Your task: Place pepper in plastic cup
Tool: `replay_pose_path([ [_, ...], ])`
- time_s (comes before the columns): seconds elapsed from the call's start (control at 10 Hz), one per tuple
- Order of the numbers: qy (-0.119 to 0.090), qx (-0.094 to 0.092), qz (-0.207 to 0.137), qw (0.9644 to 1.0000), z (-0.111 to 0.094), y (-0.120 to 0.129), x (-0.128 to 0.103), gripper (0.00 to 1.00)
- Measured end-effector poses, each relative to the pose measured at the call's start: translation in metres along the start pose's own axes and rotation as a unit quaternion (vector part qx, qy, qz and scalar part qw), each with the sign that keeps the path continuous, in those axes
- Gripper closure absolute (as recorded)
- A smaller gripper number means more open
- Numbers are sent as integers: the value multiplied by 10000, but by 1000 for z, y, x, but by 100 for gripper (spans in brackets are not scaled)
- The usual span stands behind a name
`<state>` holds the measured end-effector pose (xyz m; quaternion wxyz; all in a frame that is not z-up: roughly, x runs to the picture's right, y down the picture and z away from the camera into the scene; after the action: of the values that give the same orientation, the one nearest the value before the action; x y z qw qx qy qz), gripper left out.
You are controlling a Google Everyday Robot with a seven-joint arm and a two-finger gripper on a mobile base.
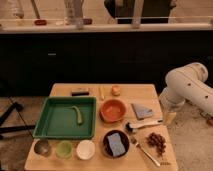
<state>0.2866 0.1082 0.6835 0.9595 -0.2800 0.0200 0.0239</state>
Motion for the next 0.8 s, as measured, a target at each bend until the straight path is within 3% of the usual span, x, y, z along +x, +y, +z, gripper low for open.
replay_pose_path([
  [0.1, -44, 51, -60, 10000, -1, -1, -1, 20],
  [0.2, -263, 173, -359, 9989, -4, -4, -6, 20],
  [0.3, -409, 300, -776, 9957, -8, -7, -11, 20],
  [0.4, -514, 417, -1235, 9901, -11, -10, -20, 20],
  [0.5, -647, 530, -1935, 9775, -14, -13, -37, 20],
  [0.7, -681, 603, -2901, 9527, -14, -15, -66, 20],
  [0.8, -591, 602, -3570, 9303, -13, -13, -84, 20],
])
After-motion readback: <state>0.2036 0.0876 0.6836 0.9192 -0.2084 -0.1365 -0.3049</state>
